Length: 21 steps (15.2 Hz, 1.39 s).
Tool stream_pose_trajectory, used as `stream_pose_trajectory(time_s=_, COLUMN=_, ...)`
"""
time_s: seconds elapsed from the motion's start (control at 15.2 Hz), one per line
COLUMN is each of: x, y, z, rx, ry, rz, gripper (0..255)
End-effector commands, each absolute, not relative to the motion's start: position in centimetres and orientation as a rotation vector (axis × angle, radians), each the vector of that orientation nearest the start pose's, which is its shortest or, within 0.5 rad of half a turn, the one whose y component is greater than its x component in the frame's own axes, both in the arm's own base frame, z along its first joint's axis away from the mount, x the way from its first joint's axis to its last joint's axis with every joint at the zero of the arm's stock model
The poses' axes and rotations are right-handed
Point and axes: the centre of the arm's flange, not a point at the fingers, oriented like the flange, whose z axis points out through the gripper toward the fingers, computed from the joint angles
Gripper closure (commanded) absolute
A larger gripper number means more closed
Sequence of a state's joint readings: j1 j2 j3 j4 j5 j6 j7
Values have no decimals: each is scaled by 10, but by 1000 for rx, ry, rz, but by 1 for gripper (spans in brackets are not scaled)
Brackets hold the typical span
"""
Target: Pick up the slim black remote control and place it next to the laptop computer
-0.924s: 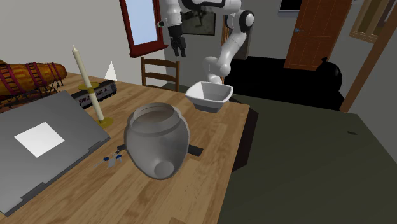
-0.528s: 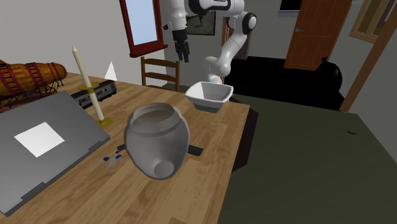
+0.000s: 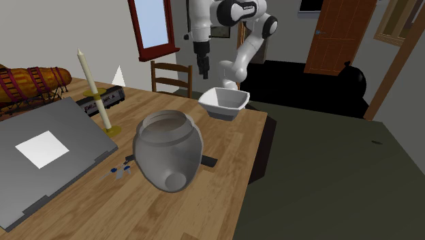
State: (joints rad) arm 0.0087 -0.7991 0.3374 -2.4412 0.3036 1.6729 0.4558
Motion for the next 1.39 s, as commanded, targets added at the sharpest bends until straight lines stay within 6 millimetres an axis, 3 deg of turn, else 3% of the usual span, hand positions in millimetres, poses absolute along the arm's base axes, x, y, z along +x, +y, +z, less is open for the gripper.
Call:
stream_pose_trajectory(time_s=0.0, x=293, y=185, z=536, rx=-3061, ry=440, rz=2, gripper=0)
stream_pose_trajectory(time_s=0.66, x=331, y=310, z=486, rx=-3054, ry=788, rz=-106, gripper=0)
stream_pose_trajectory(time_s=1.32, x=399, y=419, z=431, rx=-3002, ry=1140, rz=-217, gripper=0)
